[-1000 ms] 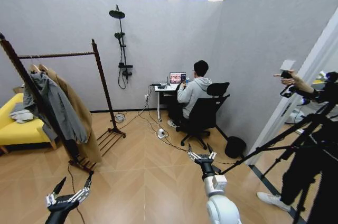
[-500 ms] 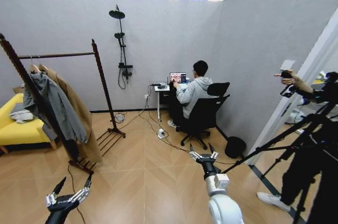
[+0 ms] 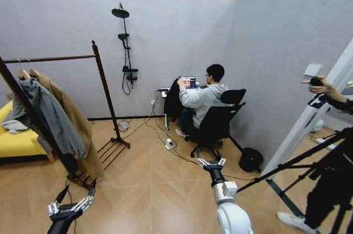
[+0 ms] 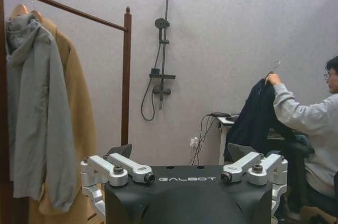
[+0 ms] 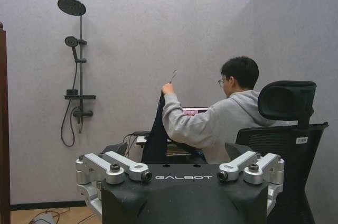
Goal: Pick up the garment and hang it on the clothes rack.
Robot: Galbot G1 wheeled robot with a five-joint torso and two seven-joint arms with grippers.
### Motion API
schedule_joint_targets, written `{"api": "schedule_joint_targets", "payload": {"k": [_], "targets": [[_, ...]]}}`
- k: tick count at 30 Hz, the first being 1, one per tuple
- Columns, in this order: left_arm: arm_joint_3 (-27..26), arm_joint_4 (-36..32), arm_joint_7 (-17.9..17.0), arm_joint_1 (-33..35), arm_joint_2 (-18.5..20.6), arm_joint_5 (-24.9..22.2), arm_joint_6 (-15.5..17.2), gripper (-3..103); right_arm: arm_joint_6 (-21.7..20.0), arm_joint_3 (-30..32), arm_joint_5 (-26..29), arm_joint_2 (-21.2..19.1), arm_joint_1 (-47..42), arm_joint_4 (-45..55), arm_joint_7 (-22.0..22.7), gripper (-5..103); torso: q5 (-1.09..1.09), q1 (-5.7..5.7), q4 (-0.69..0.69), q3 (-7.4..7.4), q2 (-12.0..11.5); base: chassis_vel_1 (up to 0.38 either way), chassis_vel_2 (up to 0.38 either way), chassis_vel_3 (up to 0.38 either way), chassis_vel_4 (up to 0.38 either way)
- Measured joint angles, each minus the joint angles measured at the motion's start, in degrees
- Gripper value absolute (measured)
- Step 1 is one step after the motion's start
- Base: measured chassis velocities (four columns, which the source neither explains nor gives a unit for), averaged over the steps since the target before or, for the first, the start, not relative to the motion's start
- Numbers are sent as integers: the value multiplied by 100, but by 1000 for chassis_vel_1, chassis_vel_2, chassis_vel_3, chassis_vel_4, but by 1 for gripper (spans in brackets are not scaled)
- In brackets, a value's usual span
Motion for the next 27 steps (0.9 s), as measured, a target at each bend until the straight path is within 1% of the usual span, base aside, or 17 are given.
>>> {"api": "schedule_joint_targets", "payload": {"k": [2,4,7,9,10,11,13,14,16,17,18,19,21,22,24,27], "targets": [[0,0,0,0,0,0,0,100,2,5,4,-2,0,-5,-1,100,-2,0,0,0,0,-260,286,287,-282],[0,0,1,0,0,0,0,100,3,10,9,-2,1,-7,-7,100,1,-1,1,-1,1,-326,286,287,-317],[0,0,0,0,0,0,0,100,4,25,17,-10,16,-23,-28,100,-3,-1,1,-1,0,-314,332,329,-309],[0,0,1,0,0,0,0,100,7,26,18,-7,33,-49,-59,100,5,0,2,0,0,-326,350,355,-370],[0,0,1,0,0,0,0,100,7,26,18,-7,33,-49,-59,100,5,0,2,0,0,-347,372,358,-383],[0,0,-1,-1,0,0,0,100,8,25,18,-4,38,-55,-85,100,-6,-1,0,-1,0,-375,356,358,-367],[0,0,-2,-1,0,0,0,100,11,23,18,-3,44,-68,-105,100,-2,0,0,0,0,-355,376,374,-367],[0,0,2,0,0,0,0,100,12,25,18,-7,45,-74,-118,100,6,1,2,1,-1,-355,414,347,-367],[0,0,0,0,0,0,0,100,13,17,15,-7,44,-75,-134,100,3,0,2,0,-1,-369,414,407,-352],[0,0,-2,0,0,0,0,100,16,9,12,-9,34,-74,-144,100,-4,0,0,-1,0,-371,333,357,-370],[0,0,-2,0,0,0,0,100,16,9,12,-9,34,-74,-144,100,-4,0,0,-1,0,-371,333,357,-370],[1,0,1,0,0,0,0,100,16,10,11,-9,29,-75,-155,100,5,1,2,0,-1,-318,365,357,-354],[-1,-1,0,0,0,0,0,100,16,8,9,-8,28,-75,-161,100,8,1,2,0,-1,-318,355,330,-354],[0,1,-1,0,0,0,1,100,18,6,6,-9,30,-76,-169,100,-7,-1,1,-1,0,-366,344,367,-343],[0,0,-1,0,-1,0,1,100,18,10,5,-46,47,-77,-183,100,3,0,2,0,0,-343,362,344,-354],[0,0,-1,-1,0,0,0,100,15,9,5,-73,77,-77,-197,100,6,0,1,-1,0,-338,340,337,-343]]}}
